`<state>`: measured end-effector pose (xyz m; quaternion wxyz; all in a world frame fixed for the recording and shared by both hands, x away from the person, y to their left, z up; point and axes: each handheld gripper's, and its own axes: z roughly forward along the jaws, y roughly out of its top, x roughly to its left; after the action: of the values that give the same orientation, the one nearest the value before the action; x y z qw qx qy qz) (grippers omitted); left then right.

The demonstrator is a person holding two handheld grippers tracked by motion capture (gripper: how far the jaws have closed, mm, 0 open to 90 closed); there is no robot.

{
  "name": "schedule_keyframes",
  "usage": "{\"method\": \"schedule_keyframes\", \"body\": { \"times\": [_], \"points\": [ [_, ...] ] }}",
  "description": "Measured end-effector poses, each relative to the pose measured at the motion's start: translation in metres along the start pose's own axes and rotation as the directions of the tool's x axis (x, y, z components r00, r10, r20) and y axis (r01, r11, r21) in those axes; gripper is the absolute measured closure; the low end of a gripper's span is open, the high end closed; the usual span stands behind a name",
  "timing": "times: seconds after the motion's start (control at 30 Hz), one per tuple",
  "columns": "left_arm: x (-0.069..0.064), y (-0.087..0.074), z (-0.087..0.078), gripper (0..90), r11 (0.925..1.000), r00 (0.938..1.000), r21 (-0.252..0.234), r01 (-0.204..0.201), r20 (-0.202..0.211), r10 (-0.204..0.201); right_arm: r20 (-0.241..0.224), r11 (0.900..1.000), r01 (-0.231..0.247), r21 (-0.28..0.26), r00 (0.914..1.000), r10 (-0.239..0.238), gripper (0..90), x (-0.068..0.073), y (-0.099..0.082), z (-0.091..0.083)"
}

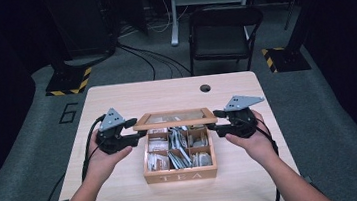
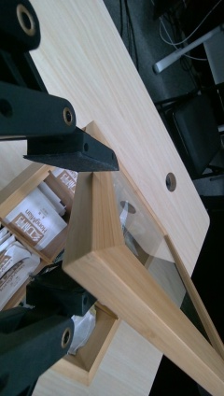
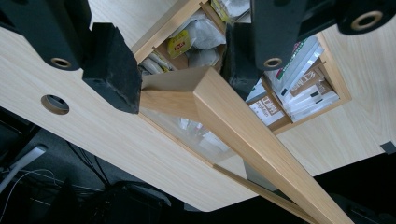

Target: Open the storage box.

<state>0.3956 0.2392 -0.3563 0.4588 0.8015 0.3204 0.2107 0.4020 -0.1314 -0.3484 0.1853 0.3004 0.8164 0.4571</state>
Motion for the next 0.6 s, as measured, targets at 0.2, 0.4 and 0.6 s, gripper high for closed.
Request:
{"method": "schedule_keyframes", "body": {
  "times": [0.2, 0.4, 0.6],
  "points": [
    [0.004, 0.002, 0.006, 48.5, 1.0000, 0.9998, -0.004, -0.005, -0.022, 0.005, 0.002, 0.9999, -0.007, -0.014, 1.0000, 0.007, 49.0, -0.003, 0.003, 0.000],
    [0.005, 0.005, 0.007, 50.3, 0.9998, 0.9994, -0.020, -0.006, -0.034, 0.006, 0.019, 0.9997, -0.002, -0.024, 0.9998, 0.002, 47.2, -0.006, 0.000, 0.007],
    [0.009, 0.010, 0.008, 50.6, 0.9998, 0.9995, -0.020, 0.009, -0.032, -0.010, 0.046, 0.9995, -0.018, -0.024, 0.9987, 0.019, 48.3, -0.014, -0.005, 0.016]
  ]
}}
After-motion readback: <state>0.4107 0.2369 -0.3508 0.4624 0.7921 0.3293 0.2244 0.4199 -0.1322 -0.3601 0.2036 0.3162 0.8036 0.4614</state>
